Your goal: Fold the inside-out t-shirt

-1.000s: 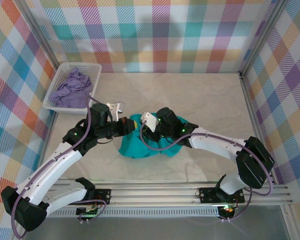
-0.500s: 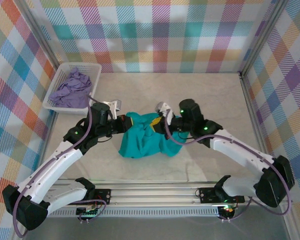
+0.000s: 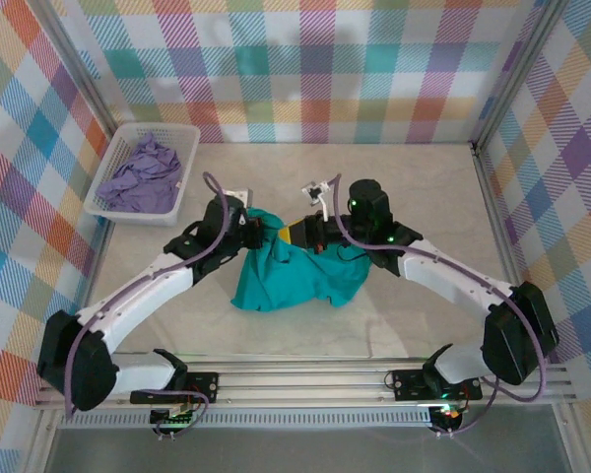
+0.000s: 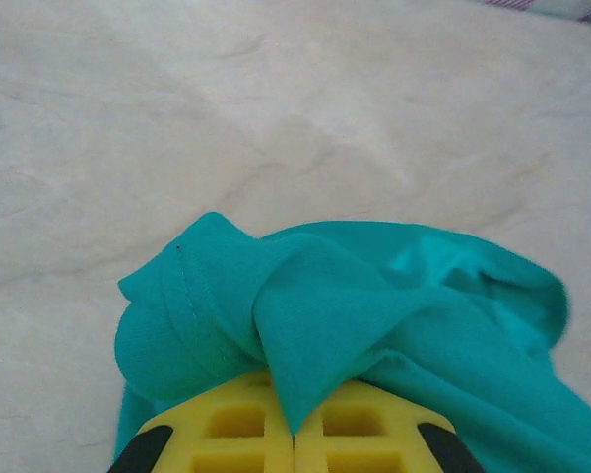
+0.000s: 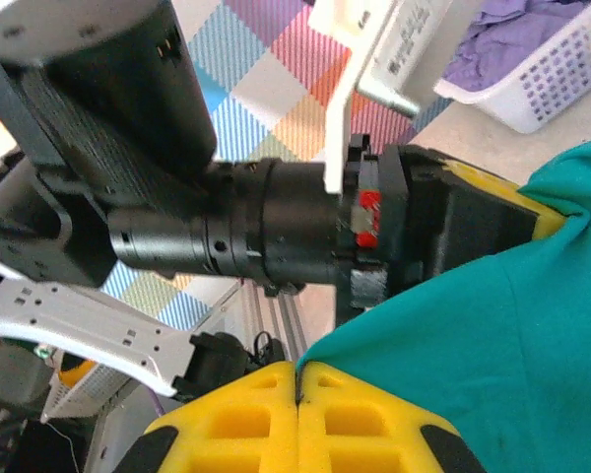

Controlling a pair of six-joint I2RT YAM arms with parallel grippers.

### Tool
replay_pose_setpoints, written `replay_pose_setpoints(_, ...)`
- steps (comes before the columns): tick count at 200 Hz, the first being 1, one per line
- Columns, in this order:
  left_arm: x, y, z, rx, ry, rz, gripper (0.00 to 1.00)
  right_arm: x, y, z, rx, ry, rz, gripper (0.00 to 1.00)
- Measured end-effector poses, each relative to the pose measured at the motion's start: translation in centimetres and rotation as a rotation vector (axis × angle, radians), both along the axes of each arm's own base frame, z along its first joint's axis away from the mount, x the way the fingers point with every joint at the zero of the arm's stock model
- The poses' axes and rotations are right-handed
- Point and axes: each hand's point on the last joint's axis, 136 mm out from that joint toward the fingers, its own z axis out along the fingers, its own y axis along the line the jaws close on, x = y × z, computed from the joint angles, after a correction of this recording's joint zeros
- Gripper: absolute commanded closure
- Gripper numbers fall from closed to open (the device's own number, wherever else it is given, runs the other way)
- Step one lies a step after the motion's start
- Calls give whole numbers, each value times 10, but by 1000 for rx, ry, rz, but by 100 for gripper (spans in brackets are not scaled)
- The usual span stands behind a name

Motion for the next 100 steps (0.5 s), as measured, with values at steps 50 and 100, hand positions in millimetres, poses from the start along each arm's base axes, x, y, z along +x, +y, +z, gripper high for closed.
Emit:
replay_pose_setpoints(50,-21,18,27,-37,-76,17,45,6,0,18,42,69,-21,100)
replay_pose_setpoints(100,-86,7,90,-243,-265,-194,47,25,0,13,24,179,-75,100)
